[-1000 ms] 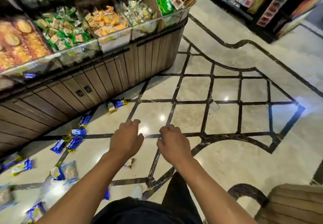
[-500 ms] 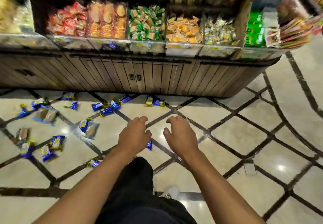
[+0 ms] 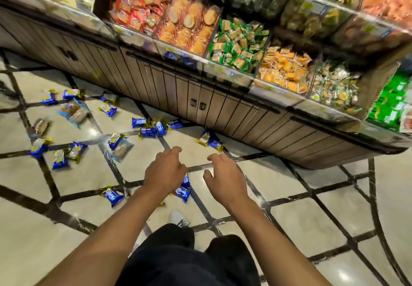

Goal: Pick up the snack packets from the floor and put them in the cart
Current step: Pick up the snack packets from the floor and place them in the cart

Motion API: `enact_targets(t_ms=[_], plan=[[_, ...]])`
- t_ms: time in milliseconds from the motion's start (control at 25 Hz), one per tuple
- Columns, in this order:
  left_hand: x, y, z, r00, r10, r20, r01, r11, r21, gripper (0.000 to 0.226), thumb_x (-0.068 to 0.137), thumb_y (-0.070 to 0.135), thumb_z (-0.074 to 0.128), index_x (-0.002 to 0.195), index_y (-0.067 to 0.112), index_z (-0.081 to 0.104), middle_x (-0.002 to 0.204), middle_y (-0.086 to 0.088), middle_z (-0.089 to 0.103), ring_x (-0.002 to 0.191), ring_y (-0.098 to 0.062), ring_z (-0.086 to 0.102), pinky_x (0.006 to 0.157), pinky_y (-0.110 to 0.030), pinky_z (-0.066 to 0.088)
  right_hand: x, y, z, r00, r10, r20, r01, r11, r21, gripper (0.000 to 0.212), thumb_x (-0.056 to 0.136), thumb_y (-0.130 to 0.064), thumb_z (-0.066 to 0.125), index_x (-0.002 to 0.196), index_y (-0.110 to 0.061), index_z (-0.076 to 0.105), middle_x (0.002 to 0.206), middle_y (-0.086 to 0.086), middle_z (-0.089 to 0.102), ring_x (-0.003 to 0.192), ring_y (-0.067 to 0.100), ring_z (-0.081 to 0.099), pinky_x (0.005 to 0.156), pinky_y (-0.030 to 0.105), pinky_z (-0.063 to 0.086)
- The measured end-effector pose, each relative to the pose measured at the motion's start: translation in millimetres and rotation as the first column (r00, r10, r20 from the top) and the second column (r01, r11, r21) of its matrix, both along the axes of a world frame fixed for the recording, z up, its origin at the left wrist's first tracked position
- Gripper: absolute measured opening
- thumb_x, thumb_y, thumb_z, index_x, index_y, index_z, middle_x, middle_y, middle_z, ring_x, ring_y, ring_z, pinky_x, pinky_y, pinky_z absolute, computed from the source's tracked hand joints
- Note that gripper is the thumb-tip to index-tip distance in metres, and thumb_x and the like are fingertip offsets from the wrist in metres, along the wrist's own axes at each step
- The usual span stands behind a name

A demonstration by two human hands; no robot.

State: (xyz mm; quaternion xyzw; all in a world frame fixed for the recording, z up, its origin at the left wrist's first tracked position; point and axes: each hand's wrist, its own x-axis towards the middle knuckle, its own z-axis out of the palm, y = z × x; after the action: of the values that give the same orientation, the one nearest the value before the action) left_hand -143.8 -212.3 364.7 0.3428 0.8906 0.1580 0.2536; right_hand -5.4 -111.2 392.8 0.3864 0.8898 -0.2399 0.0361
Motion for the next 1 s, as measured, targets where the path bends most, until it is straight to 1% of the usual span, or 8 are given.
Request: enact_targets(t_ms=[160,240,360,560,640,720,840,1000], plan=[[-17.2,-0.2,-1.7,0.993,0.113,-0.036,-0.114,0.993,-0.014,0.047,0.094,0.029,0.052,0.140,0.021,0.045,0.129,-0.005,0.055,0.119,-0.028,0.049,0.087,-0.044,0.050,-32.7,20.1,-5.4,0.987,0.157,0.036,-0.157,0.987,-0.014,0.036,0.095,-0.032,0.052,0.130,-0.023,0.054,0.125,0.000,0.055,0.119,0.022,0.048,0.086,0.036,0.047],[-20.4,-2.7,-2.1,0.985,0.153,-0.082,-0.157,0.986,-0.051,0.046,0.094,0.030,0.051,0.139,0.021,0.044,0.128,-0.005,0.054,0.117,-0.028,0.049,0.084,-0.041,0.049,-50.3,29.5,-9.7,0.966,0.250,0.059,-0.250,0.968,-0.014,0.034,0.095,-0.030,0.052,0.128,-0.022,0.054,0.124,0.001,0.054,0.119,0.022,0.047,0.087,0.038,0.047],[-17.8,-6.7,-3.1,0.966,0.191,-0.172,-0.211,0.971,-0.107,0.044,0.094,0.030,0.050,0.136,0.020,0.047,0.123,-0.005,0.055,0.112,-0.028,0.052,0.080,-0.040,0.047,-74.1,41.8,-20.5,0.910,0.405,0.093,-0.407,0.913,0.008,0.032,0.094,-0.028,0.052,0.124,-0.019,0.056,0.122,0.003,0.056,0.116,0.025,0.050,0.088,0.040,0.049],[-4.3,-11.3,-17.7,0.923,0.337,-0.184,-0.369,0.910,-0.187,0.048,0.093,0.030,0.049,0.139,0.017,0.044,0.126,-0.007,0.054,0.116,-0.030,0.051,0.088,-0.042,0.048,-98.5,66.7,-47.5,0.804,0.588,0.093,-0.587,0.809,-0.041,0.034,0.094,-0.030,0.053,0.125,-0.018,0.057,0.119,0.005,0.055,0.115,0.026,0.050,0.085,0.038,0.048],[7.2,-9.3,-28.6,0.892,0.394,-0.220,-0.438,0.874,-0.211,0.049,0.092,0.030,0.049,0.139,0.017,0.044,0.129,-0.008,0.053,0.117,-0.030,0.051,0.085,-0.041,0.048,-107.0,75.1,-65.0,0.735,0.671,0.104,-0.669,0.741,-0.051,0.035,0.094,-0.031,0.052,0.126,-0.018,0.056,0.120,0.005,0.056,0.115,0.025,0.050,0.085,0.037,0.047],[15.3,-4.1,-38.4,0.864,0.440,-0.244,-0.493,0.835,-0.244,0.048,0.094,0.032,0.048,0.139,0.018,0.042,0.131,-0.006,0.053,0.114,-0.027,0.051,0.082,-0.039,0.045,-114.0,80.7,-82.6,0.681,0.721,0.126,-0.719,0.692,-0.065,0.033,0.095,-0.030,0.050,0.125,-0.017,0.057,0.120,0.005,0.056,0.113,0.026,0.050,0.083,0.036,0.047],[29.1,8.3,-57.0,0.837,0.460,-0.295,-0.539,0.787,-0.301,0.045,0.095,0.033,0.046,0.137,0.019,0.041,0.123,-0.005,0.054,0.107,-0.025,0.052,0.076,-0.037,0.042,-117.5,89.3,-108.2,0.611,0.773,0.172,-0.777,0.627,-0.060,0.033,0.095,-0.029,0.049,0.124,-0.016,0.057,0.119,0.006,0.056,0.112,0.027,0.051,0.081,0.036,0.047],[42.7,13.0,-92.0,0.804,0.538,-0.253,-0.594,0.749,-0.293,0.047,0.094,0.031,0.049,0.138,0.016,0.040,0.119,-0.005,0.055,0.106,-0.026,0.053,0.070,-0.035,0.037,-116.1,89.2,-141.5,0.584,0.784,0.213,-0.796,0.604,-0.042,0.035,0.095,-0.029,0.050,0.129,-0.019,0.056,0.118,0.004,0.055,0.112,0.026,0.051,0.075,0.034,0.044]])
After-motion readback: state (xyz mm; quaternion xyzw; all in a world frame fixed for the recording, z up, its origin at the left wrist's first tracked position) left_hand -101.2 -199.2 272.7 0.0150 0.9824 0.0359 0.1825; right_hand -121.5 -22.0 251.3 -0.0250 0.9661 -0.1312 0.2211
